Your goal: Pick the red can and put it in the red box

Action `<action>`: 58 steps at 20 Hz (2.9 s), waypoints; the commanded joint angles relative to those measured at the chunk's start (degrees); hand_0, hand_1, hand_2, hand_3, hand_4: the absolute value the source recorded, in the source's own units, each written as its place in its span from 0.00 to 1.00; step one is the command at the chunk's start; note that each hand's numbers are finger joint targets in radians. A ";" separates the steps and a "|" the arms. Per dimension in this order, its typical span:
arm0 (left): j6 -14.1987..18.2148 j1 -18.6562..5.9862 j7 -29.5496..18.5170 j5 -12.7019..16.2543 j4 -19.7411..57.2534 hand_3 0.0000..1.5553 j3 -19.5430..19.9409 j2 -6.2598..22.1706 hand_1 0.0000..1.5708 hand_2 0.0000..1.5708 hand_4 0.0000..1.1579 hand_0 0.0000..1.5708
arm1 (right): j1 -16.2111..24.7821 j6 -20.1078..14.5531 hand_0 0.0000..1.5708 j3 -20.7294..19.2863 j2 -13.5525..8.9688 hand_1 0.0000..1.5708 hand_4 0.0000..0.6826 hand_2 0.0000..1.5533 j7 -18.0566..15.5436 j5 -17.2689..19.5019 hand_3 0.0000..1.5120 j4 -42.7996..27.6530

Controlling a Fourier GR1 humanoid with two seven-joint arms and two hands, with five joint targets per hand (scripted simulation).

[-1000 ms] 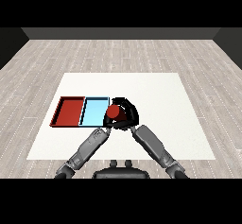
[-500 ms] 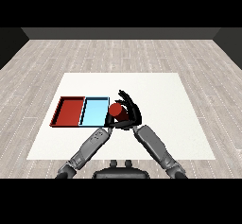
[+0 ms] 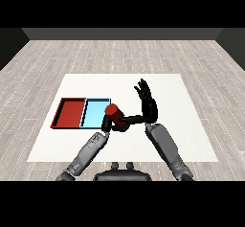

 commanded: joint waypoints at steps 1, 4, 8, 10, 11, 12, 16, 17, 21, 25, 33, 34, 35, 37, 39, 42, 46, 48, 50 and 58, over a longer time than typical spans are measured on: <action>-0.15 0.48 2.99 -0.73 -3.28 0.94 1.84 1.45 1.00 0.99 0.96 1.00 | 3.79 -0.50 0.00 -4.01 -4.77 0.00 0.00 0.00 4.11 0.43 0.00 -10.29; -0.37 1.99 1.24 -2.39 -3.69 0.94 3.35 1.35 1.00 1.00 0.98 1.00 | 6.39 2.00 0.00 -7.25 -5.42 0.00 0.00 0.00 4.07 -1.32 0.00 -12.86; -0.99 2.34 6.15 -4.18 -11.43 0.95 5.14 6.68 1.00 1.00 0.98 1.00 | 9.15 3.90 0.00 -11.79 -5.53 0.00 0.00 0.00 0.70 -3.37 0.00 -8.14; -4.71 0.73 3.17 -1.57 -7.81 0.94 10.15 9.13 1.00 1.00 0.97 1.00 | 11.93 5.40 0.00 -13.20 -5.13 0.00 0.00 0.00 -1.61 -4.91 0.00 -5.32; -2.50 0.13 8.26 -3.76 -10.15 0.94 8.86 9.21 1.00 1.00 0.97 1.00 | 14.12 7.91 0.00 -15.75 -8.09 0.00 0.00 0.00 -1.52 -6.31 0.00 -6.83; -1.91 -0.30 7.14 -5.37 -9.02 0.94 8.88 8.62 1.00 1.00 0.96 1.00 | 18.67 4.99 0.00 -11.79 -4.63 0.00 0.00 0.00 -2.62 -3.62 0.00 -10.30; -4.47 2.07 11.92 -5.34 -14.25 0.92 12.95 16.92 1.00 0.99 0.96 1.00 | 20.19 10.17 0.00 -16.52 -9.09 0.00 0.00 0.00 -3.19 -5.90 0.00 -5.58; -2.60 -1.48 12.45 -6.69 -10.38 0.91 12.50 13.67 1.00 0.99 0.97 1.00 | 23.17 10.77 0.00 -16.17 -8.97 0.00 0.00 0.00 -6.63 -3.91 0.00 -2.34; -4.43 -2.66 14.69 -8.68 -9.41 0.92 16.51 19.18 1.00 0.99 0.98 1.00 | 25.15 13.38 0.00 -16.02 -8.58 0.00 0.00 0.00 -6.83 -4.92 0.00 -0.06; -6.13 -5.87 11.76 -9.83 1.88 0.89 20.26 21.12 0.91 0.92 0.96 0.91 | 28.12 13.66 0.00 -15.34 -6.48 0.00 0.00 0.00 -10.78 -3.46 0.00 3.18; -7.20 -10.44 9.15 -11.42 25.40 0.94 26.36 23.72 1.00 0.99 0.95 1.00 | 22.04 15.51 0.00 -17.55 -8.06 0.00 0.00 0.00 -11.25 -2.89 0.00 9.57; -8.88 -9.41 7.81 -10.20 27.37 0.95 28.48 26.36 1.00 1.00 0.95 1.00 | 21.61 15.72 0.00 -17.99 -8.04 0.00 0.00 0.00 -11.62 -3.11 0.00 10.68; -10.35 -9.67 6.46 -9.77 30.85 0.96 29.33 27.05 1.00 1.00 0.94 1.00 | 22.88 14.84 0.00 -18.65 -7.89 0.00 0.00 0.00 -11.79 -3.34 0.00 8.65; -8.15 -11.35 3.46 -10.52 38.04 0.96 30.33 24.60 1.00 1.00 0.94 1.00 | 20.86 18.00 0.00 -21.28 -9.74 0.00 0.00 0.00 -12.80 -5.58 0.00 11.19; -11.24 -14.14 0.82 -10.52 45.75 0.96 31.56 25.80 1.00 1.00 0.92 1.00 | 21.03 17.77 0.00 -20.04 -8.20 0.00 0.00 0.00 -15.30 -3.92 0.00 12.96; -4.98 -16.92 5.26 -14.54 53.32 0.92 30.16 24.45 0.89 0.91 0.90 0.89 | 21.51 15.74 0.00 -18.64 -6.89 0.00 0.00 0.00 -16.05 -1.96 0.00 11.18; -5.15 -18.52 5.45 -16.62 61.71 0.21 29.57 24.53 0.21 0.29 0.62 0.21 | 22.33 14.44 0.00 -18.42 -6.78 0.00 0.00 0.00 -17.01 -0.31 0.00 9.95; -0.53 -18.85 6.66 -16.52 64.47 0.09 30.29 20.55 0.40 0.43 0.59 0.40 | 23.85 15.86 0.00 -17.26 -6.28 0.00 0.00 0.00 -17.98 -0.50 0.00 8.76; -5.62 -21.54 8.00 -16.08 66.80 0.00 31.12 24.51 0.51 0.48 0.61 0.51 | 24.69 14.39 0.00 -17.05 -5.71 0.00 0.00 0.00 -16.78 -0.30 0.00 5.97; -12.19 -23.34 10.18 -22.53 71.82 0.00 25.34 26.71 0.00 0.00 0.28 0.00 | 23.78 16.26 0.00 -17.65 -7.19 0.00 0.00 0.00 -16.26 -0.64 0.00 5.10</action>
